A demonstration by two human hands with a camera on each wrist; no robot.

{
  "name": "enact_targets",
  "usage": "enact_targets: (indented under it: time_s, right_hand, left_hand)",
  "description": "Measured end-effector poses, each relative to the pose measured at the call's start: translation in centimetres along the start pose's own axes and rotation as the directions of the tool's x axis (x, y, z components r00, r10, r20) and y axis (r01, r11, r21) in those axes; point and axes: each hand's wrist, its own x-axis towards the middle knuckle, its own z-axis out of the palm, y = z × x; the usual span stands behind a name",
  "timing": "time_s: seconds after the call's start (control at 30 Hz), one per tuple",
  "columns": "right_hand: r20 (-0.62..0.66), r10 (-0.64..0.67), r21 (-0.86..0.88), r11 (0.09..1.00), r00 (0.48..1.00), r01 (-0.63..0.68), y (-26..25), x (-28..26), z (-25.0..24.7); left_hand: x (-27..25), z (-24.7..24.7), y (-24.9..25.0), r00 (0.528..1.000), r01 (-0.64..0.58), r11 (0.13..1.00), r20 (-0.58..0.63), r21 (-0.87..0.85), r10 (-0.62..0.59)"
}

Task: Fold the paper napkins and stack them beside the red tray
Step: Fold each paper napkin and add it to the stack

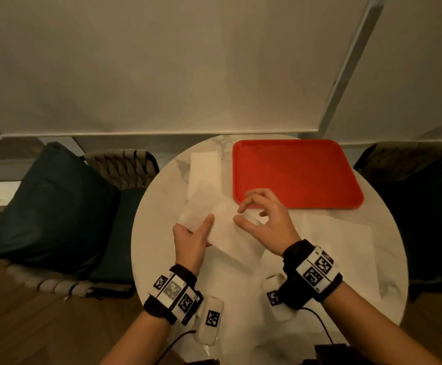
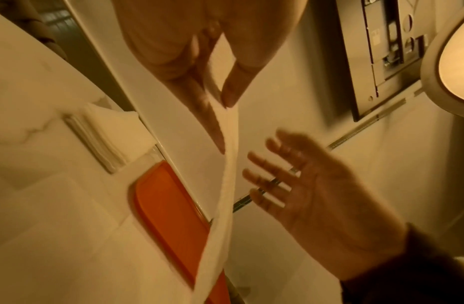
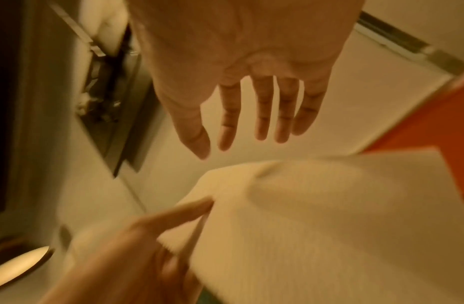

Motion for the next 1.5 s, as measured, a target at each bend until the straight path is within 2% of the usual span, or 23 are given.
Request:
enact_targets:
  time_s: [0.13,0.2,0.3,0.37,0.43,0.5,0.57,0.67,0.73,0.87,0.93,1.0,1.13,1.3,1.4,1.5]
  right_hand:
    - [0.208,0.049,0.212,0.973,0.977,-0.094,0.7,3.7,0.6]
    - [0.267,0.081,0.290,0.943,0.960,-0.160,1.0,5.5,1.5]
    - [0.242,0.188,0.318,0.911,0.952,-0.261,1.6,8.3,3.5]
    - [0.180,0.268,0.312,0.897,0.946,-0.313,2.5,10.0,5.1]
    - [0.102,0.337,0.312,0.883,0.936,-0.352,3.6,12.0,6.6]
    - [0.067,0.375,0.295,0.878,0.925,-0.377,4.6,14.1,7.7]
    - [0.053,0.385,0.295,0.875,0.921,-0.383,5.7,16.2,8.6]
    - [-0.003,0.396,0.318,0.871,0.918,-0.374,7.1,19.2,9.5]
    - [-0.028,0.398,0.306,0.876,0.917,-0.372,8.1,21.0,10.0]
    - [-0.067,0.411,0.186,0.901,0.909,-0.393,10.2,23.6,11.2]
    - [-0.089,0.423,0.122,0.903,0.902,-0.412,11.2,24.1,11.8]
    - [-0.082,0.397,0.016,0.918,0.914,-0.397,12.0,24.3,12.3]
    - [0.025,0.373,-0.266,0.897,0.927,-0.354,12.8,24.3,13.2]
    - [0.115,0.421,-0.336,0.869,0.899,-0.364,11.4,23.2,11.8]
    - [0.100,0.382,-0.320,0.887,0.919,-0.334,10.1,20.4,9.6]
    - [0.066,0.374,-0.329,0.884,0.925,-0.333,9.4,16.4,6.5]
  left_hand:
    - [3.2,-1.9,0.7,0.999,0.042,0.998,0.015,0.048,-0.042]
    - [5.3,-2.6,1.2,0.998,0.042,0.998,0.044,0.043,-0.044]
    - [8.7,-3.1,1.5,0.982,0.141,0.990,0.129,0.001,-0.140]
    - [10.8,-3.5,0.9,0.962,0.219,0.974,0.158,0.057,-0.225]
    - [13.0,-3.7,0.1,0.955,0.222,0.969,0.178,0.111,-0.239]
    - [15.5,-3.7,-0.4,0.965,0.124,0.981,0.213,0.150,-0.154]
    - [18.1,-3.3,-0.4,0.971,-0.036,0.972,0.237,0.234,-0.021]
    - [22.2,-2.5,0.2,0.955,-0.233,0.870,0.272,0.434,0.120]
    - [24.7,-2.2,-0.1,0.947,-0.281,0.813,0.286,0.510,0.147]
    - [27.9,-1.8,-2.1,0.954,-0.274,0.734,0.273,0.622,0.125]
    - [28.7,-1.6,-3.2,0.948,-0.294,0.697,0.290,0.654,0.128]
    - [29.2,-1.5,-4.2,0.944,-0.294,0.643,0.322,0.708,0.077]
    - [29.2,-1.3,-5.7,0.939,-0.298,0.454,0.343,0.840,-0.018]
    - [27.1,-0.8,-4.7,0.959,-0.231,0.277,0.266,0.933,-0.095]
    - [24.1,-0.6,-3.5,0.957,-0.265,0.277,0.286,0.924,-0.038]
    - [19.7,-0.3,-3.3,0.933,-0.349,0.289,0.358,0.891,0.024]
